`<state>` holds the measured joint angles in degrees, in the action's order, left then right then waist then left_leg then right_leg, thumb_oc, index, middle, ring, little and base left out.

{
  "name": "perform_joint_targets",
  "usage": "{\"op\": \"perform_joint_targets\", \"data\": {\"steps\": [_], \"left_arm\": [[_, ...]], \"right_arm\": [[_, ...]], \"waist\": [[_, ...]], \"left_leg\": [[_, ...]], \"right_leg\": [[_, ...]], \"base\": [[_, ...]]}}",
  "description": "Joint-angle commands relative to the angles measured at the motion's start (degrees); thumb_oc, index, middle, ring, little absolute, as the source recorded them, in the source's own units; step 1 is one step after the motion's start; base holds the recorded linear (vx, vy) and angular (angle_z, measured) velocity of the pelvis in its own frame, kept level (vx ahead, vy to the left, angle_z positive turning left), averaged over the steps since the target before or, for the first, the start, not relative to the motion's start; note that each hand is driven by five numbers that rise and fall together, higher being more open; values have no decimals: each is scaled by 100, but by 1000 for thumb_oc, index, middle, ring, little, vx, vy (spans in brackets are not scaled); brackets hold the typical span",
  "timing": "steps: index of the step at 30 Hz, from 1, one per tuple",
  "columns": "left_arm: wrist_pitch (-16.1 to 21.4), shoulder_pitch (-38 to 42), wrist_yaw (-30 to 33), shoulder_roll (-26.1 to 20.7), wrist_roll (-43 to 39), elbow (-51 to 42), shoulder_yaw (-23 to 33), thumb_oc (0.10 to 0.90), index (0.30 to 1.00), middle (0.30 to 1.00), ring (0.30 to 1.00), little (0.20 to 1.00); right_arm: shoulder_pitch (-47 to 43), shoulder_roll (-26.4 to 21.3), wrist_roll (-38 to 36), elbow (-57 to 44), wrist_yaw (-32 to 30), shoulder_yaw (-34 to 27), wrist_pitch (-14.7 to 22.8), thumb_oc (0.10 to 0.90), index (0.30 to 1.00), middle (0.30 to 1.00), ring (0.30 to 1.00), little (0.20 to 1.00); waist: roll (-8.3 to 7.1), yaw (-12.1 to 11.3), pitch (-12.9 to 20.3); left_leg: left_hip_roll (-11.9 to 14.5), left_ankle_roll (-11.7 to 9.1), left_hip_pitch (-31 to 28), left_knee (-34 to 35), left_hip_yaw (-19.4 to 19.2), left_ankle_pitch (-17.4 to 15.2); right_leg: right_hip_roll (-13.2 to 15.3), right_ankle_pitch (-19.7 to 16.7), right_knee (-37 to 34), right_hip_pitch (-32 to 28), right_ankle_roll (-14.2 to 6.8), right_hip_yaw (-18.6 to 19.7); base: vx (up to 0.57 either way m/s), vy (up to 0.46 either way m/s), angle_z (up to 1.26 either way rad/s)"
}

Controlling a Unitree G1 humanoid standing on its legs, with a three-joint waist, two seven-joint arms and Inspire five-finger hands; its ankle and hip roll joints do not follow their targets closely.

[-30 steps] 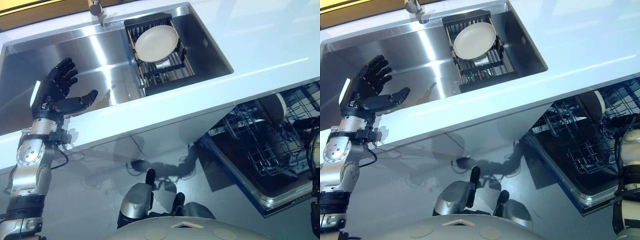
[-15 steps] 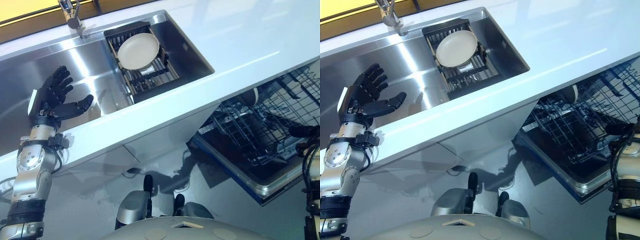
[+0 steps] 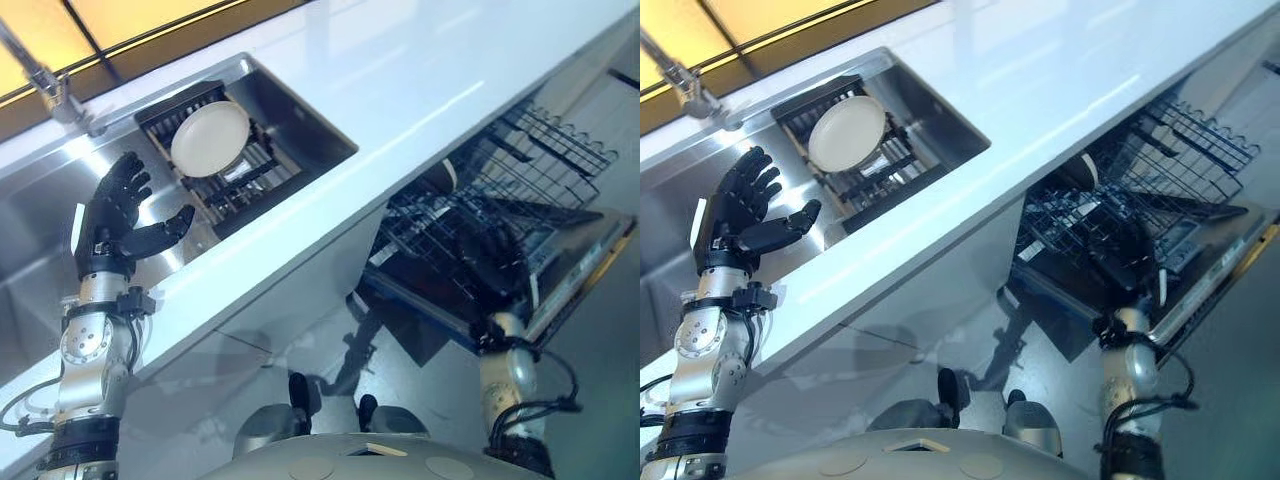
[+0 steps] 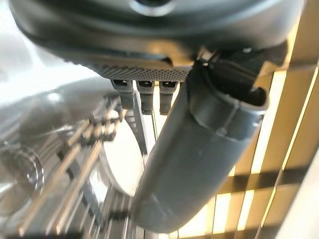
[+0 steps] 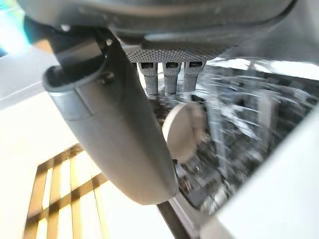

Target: Pick up plates and place into dishwasher.

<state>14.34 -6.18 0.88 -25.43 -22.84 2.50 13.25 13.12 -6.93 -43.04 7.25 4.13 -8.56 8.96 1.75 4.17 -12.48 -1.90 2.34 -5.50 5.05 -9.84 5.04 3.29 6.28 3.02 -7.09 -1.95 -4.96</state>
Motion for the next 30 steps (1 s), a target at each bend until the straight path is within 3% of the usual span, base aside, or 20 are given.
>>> {"op": "perform_joint_targets", "data": {"steps": [1,7,12,18,25,30], "left_arm": [[776,237,395,-308,568,-483,154,800,900,900,900,900],[604,786,1013,-993,1161,-634,55,800,900,900,900,900],[-129,1469,1289,-1657,1435,-540,-31,800,900,900,900,900],[-945,1946,1610,-2527,2089,294,-45,800,900,900,900,900],[-1208,2695,1207,-3688,2390,1912,-541,800,900,900,900,900],[-1488,3117,762,-3862,2397,2365,-949,800,900,900,900,900]], "right_arm": [[-67,-262,386,-389,699,178,307,800,900,900,900,900],[-41,-696,1537,-473,676,836,502,800,900,900,900,900],[-190,-1096,2593,-521,555,1377,474,800,900,900,900,900],[-219,-1435,2855,-523,708,1643,262,800,900,900,900,900],[-207,-1805,2821,-559,828,1825,23,800,900,900,900,900],[-206,-1918,2845,-574,1061,1916,-5,800,900,900,900,900]], "waist": [[110,173,491],[155,298,561],[212,385,602],[288,489,609],[342,655,591],[342,722,566]], "left_leg": [[-274,52,-135,-303,57,-1007],[-297,58,-123,-281,-21,-973],[-313,58,-139,-280,-90,-973],[-328,68,-110,-340,-136,-1014],[-342,96,-67,-431,-240,-1085],[-361,130,-58,-438,-268,-1117]], "right_leg": [[-233,25,412,499,-390,-98],[-220,-59,391,550,-419,-38],[-184,-124,437,616,-475,-14],[-161,-148,514,714,-514,71],[-149,-257,602,846,-604,230],[-151,-291,659,925,-653,298]], "base": [[-13,41,-14],[-9,41,-15],[21,36,-8],[47,38,-5],[82,31,-17],[89,26,-4]]}}
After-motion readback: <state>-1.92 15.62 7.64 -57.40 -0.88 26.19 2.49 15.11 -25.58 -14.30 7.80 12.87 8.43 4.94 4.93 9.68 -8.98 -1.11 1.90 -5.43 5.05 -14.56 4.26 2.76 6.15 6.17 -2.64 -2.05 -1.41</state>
